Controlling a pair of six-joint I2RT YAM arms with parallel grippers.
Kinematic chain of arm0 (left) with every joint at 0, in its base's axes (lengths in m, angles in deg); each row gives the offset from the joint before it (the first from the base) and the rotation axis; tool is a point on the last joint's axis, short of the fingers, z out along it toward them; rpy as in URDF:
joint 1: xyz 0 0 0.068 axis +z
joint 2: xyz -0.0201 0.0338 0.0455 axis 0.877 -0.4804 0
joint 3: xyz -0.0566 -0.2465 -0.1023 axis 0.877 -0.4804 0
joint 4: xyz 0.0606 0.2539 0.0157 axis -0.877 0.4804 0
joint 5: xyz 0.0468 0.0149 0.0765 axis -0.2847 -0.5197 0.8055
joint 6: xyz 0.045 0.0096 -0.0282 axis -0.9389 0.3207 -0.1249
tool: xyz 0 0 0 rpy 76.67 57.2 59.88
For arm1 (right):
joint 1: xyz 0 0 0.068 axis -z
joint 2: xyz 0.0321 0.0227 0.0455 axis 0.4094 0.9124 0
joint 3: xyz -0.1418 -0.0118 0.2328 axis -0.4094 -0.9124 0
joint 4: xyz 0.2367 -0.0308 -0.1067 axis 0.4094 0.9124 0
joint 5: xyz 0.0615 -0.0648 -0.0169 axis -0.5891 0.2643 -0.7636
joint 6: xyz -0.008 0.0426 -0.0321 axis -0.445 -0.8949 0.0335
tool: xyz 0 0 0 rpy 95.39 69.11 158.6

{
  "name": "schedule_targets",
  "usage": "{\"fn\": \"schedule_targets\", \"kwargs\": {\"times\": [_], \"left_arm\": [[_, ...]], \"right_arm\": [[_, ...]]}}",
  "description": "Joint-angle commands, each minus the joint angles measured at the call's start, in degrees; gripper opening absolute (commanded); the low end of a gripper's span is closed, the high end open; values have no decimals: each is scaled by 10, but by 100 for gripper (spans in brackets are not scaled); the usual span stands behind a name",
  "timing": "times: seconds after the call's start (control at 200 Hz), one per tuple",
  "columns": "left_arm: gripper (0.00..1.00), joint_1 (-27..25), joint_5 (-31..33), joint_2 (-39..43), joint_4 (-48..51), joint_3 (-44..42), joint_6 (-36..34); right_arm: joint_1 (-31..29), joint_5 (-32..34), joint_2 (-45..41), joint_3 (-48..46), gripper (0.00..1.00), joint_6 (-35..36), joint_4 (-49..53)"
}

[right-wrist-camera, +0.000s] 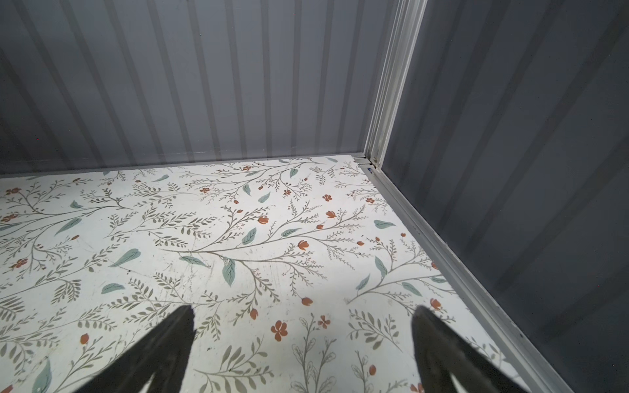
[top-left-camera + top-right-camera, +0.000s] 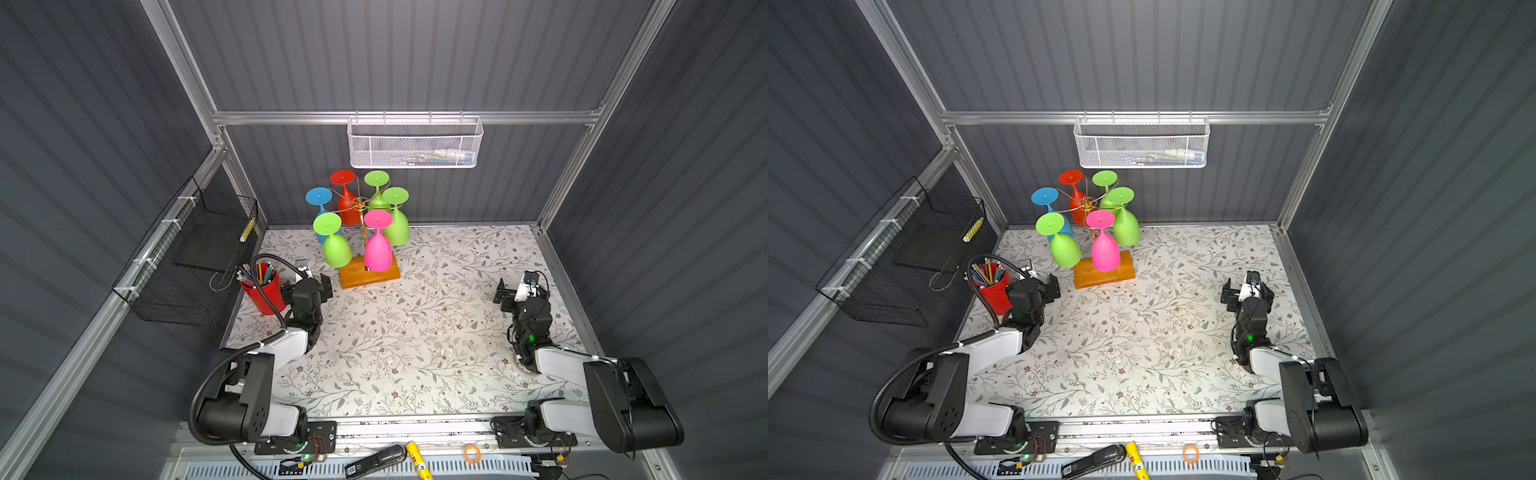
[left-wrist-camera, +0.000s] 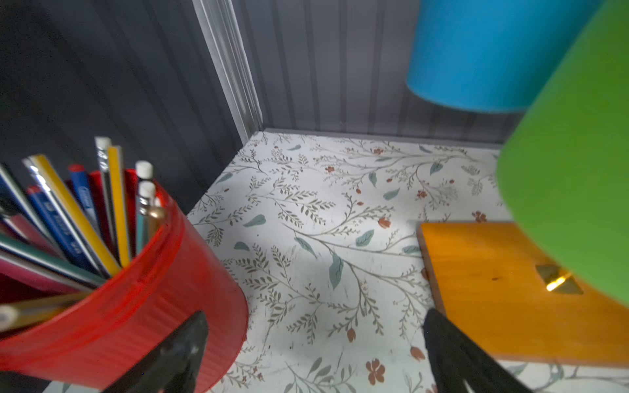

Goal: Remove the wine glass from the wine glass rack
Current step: 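Raise the left gripper toward the glass rack while the right arm lifts forward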

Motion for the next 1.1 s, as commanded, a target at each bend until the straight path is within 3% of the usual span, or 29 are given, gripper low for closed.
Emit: {"fn": "schedule_targets", "kwargs": {"times": [0.0,0.365,0.69,1.096], "left_arm": [[98,0,52,30,128,50,43],[98,0,53,108,367,138,130],[98,1,-15,196,543,208,183],[100,1,-145,193,719,363,236]], "right_arm": [[-18,50,-25,13,99,19,29],[-25,51,-119,-1,99,2,62],[-61,50,-172,19,99,-5,110],[-220,68,-162,143,99,44,198]]}}
